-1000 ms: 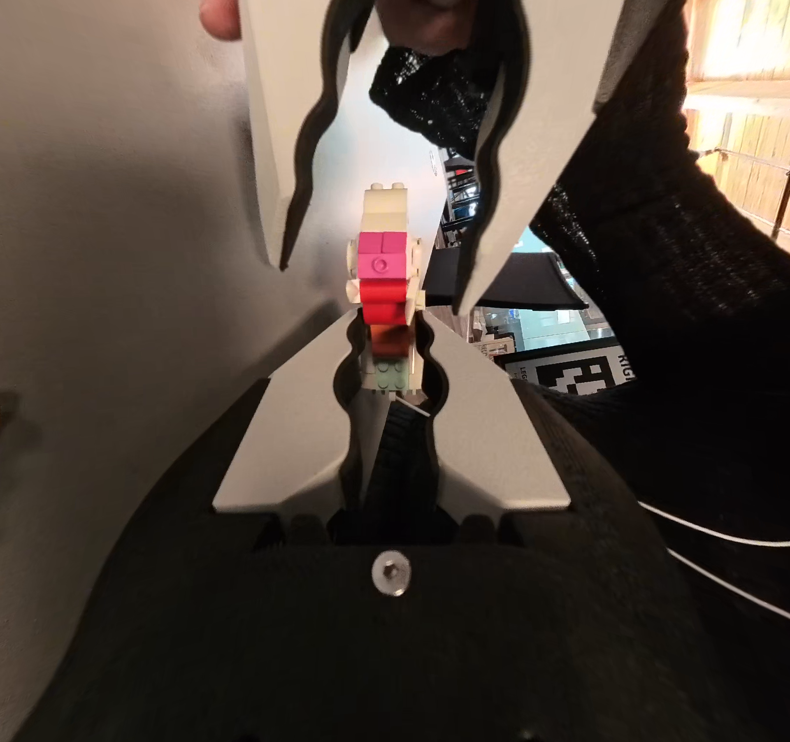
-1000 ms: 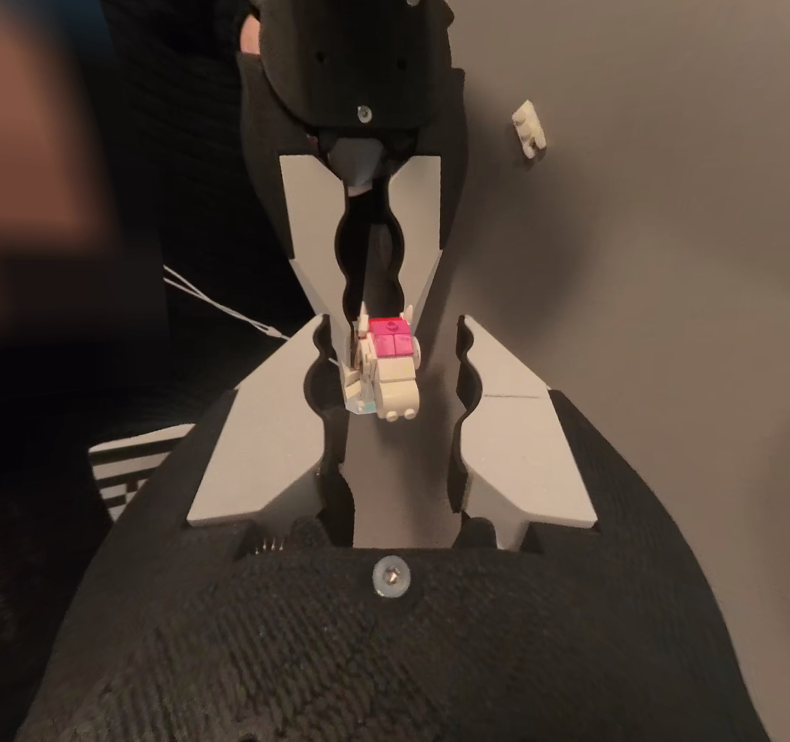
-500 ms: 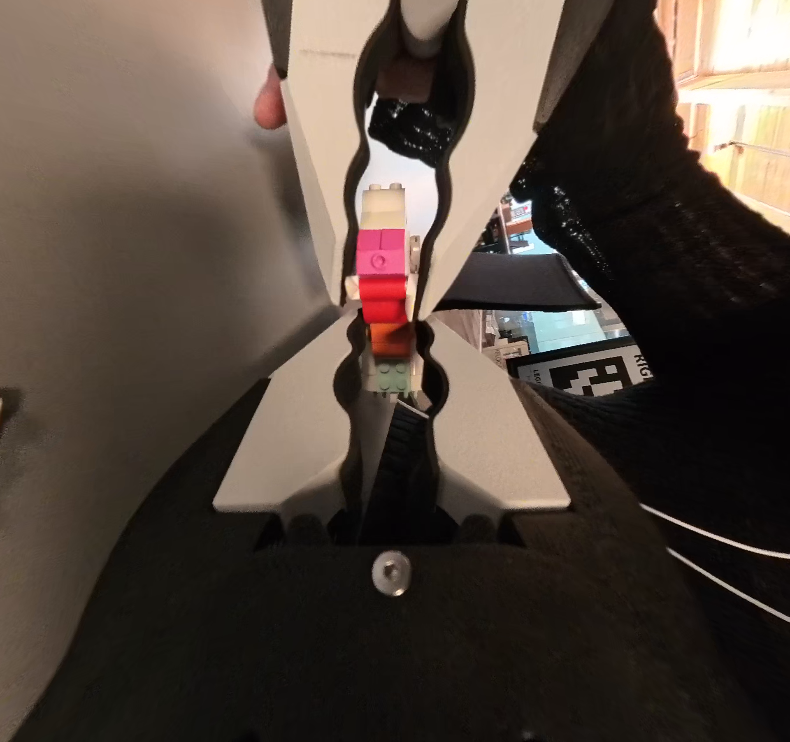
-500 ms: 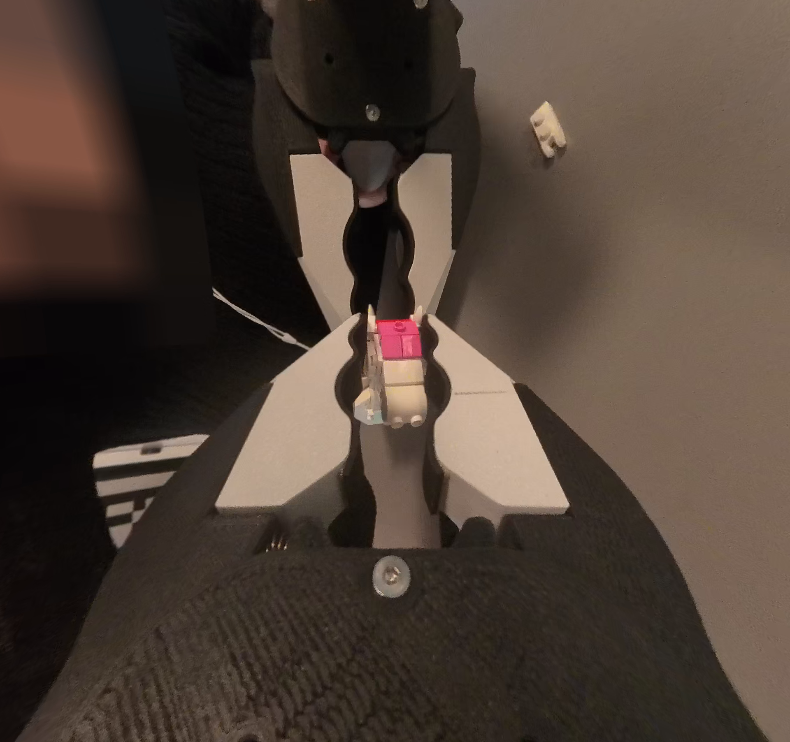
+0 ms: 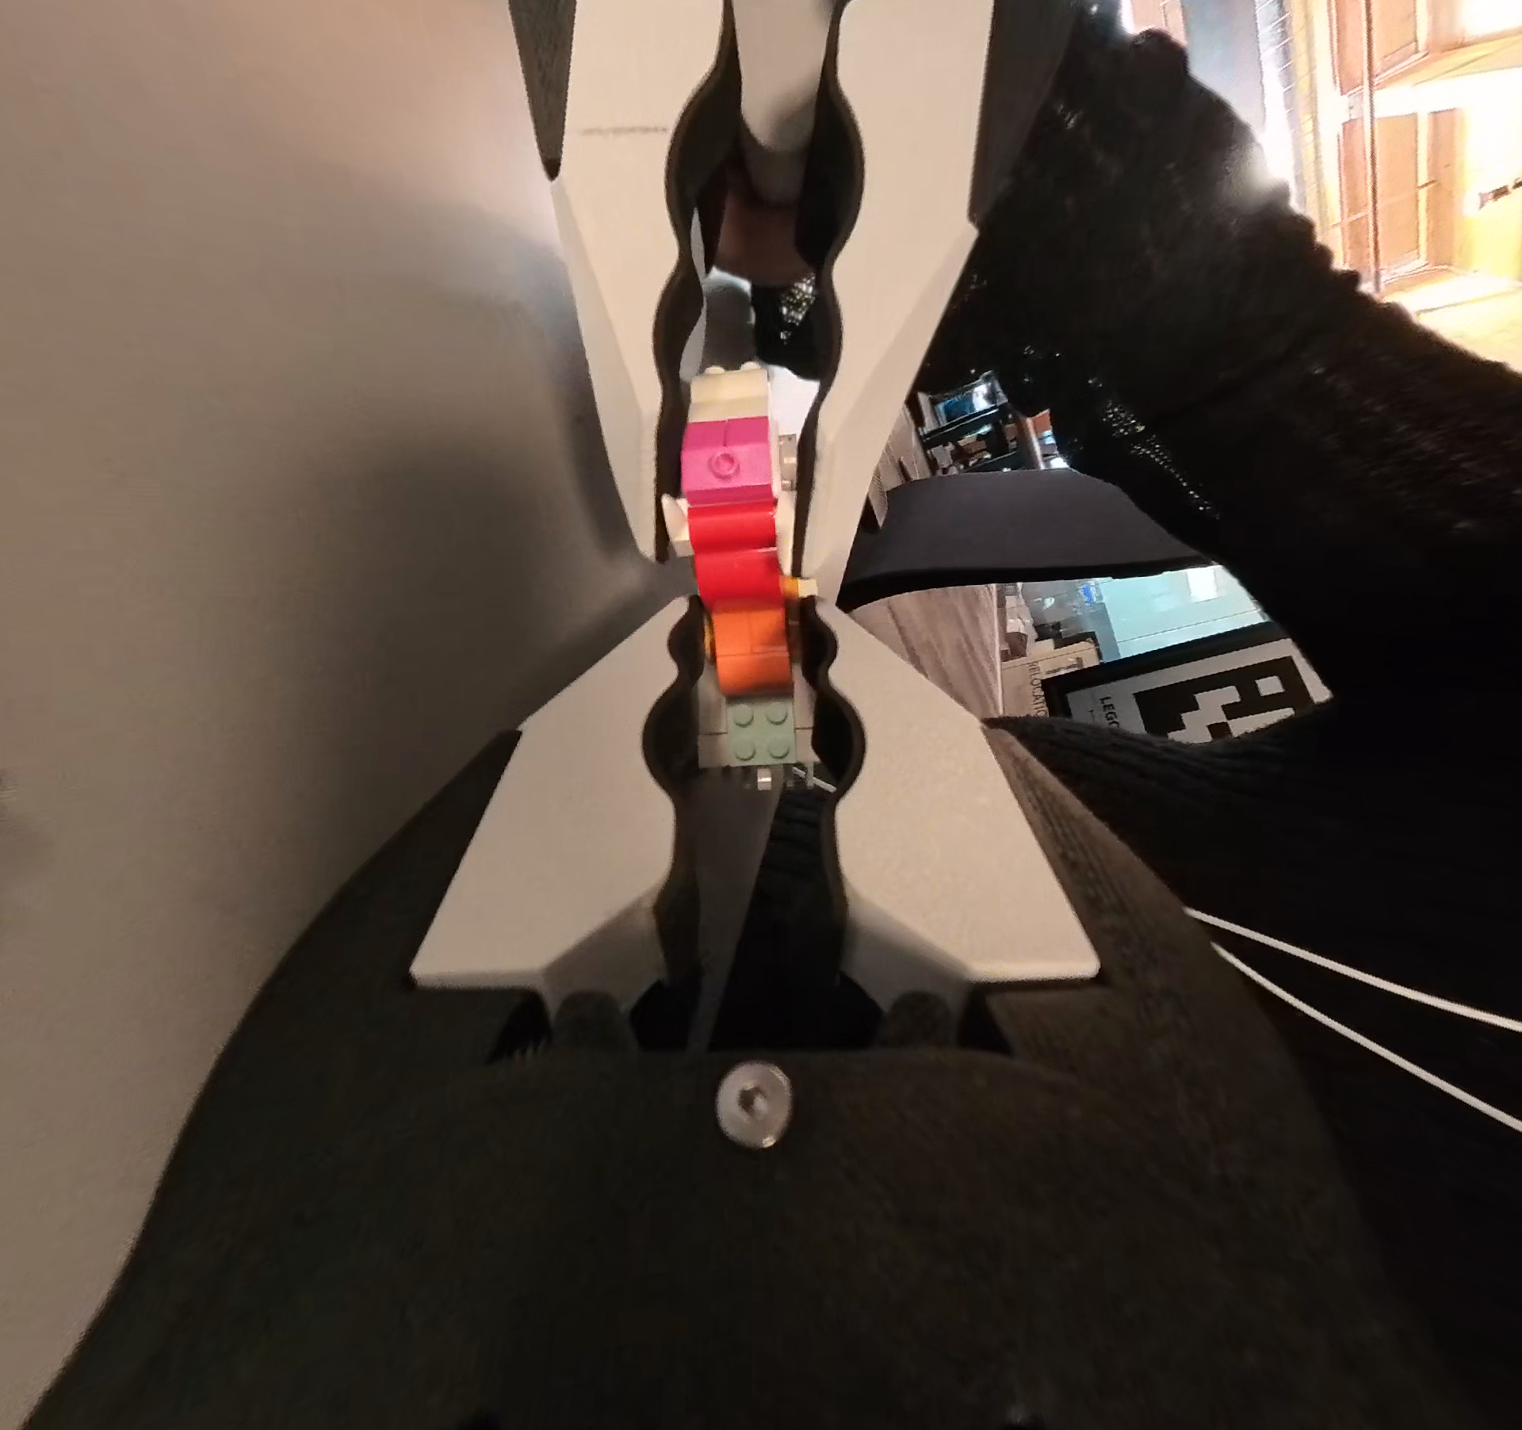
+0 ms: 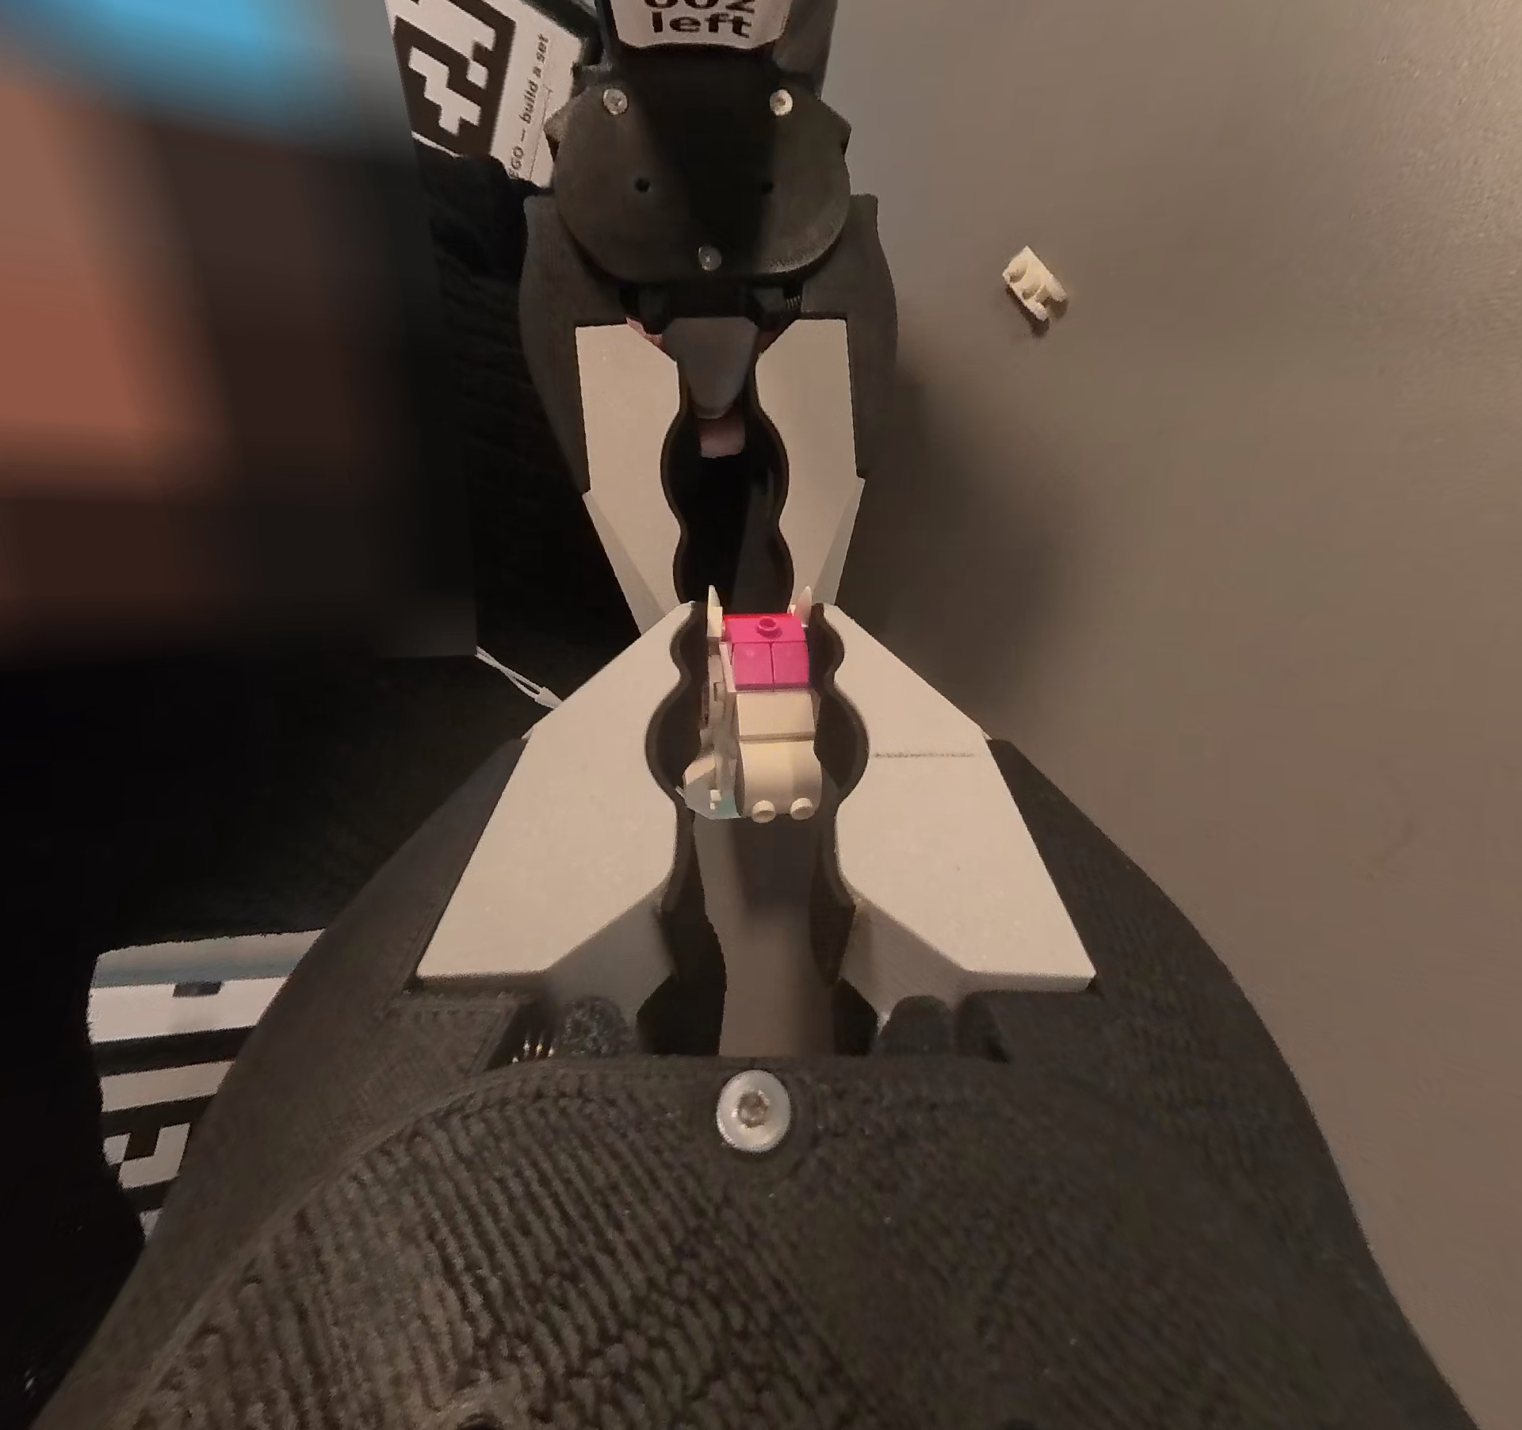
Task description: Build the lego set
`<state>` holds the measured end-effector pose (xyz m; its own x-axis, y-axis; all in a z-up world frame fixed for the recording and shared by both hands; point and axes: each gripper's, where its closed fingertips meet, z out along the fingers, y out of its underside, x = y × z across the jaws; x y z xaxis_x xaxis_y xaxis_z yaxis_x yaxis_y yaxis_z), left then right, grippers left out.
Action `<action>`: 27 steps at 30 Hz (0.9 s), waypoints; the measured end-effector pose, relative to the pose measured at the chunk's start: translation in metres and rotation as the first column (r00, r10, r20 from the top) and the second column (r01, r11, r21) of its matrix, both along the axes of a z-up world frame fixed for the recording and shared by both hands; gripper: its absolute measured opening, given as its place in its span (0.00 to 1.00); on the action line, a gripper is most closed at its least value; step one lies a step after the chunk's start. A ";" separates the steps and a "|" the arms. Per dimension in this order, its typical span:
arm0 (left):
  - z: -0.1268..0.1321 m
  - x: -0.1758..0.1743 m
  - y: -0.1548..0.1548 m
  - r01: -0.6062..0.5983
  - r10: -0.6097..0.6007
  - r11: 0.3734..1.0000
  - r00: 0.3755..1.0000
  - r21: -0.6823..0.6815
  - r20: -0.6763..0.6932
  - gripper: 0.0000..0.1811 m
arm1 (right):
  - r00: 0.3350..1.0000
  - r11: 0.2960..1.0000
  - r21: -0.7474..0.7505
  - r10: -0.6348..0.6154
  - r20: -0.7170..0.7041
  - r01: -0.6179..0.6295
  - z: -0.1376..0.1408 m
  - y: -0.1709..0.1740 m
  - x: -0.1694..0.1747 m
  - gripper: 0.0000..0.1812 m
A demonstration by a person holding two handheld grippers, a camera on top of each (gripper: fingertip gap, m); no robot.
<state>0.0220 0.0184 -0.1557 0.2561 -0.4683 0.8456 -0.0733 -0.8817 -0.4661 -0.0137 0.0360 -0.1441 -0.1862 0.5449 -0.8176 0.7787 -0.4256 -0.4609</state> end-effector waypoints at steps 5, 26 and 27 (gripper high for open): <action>0.002 0.002 -0.005 0.014 -0.011 0.995 1.000 0.097 -0.027 0.13 | 0.997 0.995 0.087 0.049 -0.063 -0.043 0.005 -0.007 0.002 0.13; 0.073 -0.019 0.004 -0.074 0.194 0.521 0.980 0.850 -0.034 0.12 | 0.873 0.482 0.855 0.313 -0.375 0.194 0.089 -0.023 -0.007 0.12; 0.074 -0.018 0.004 -0.075 0.192 0.518 0.981 0.852 -0.030 0.12 | 0.873 0.478 0.857 0.315 -0.373 0.193 0.089 -0.024 -0.007 0.12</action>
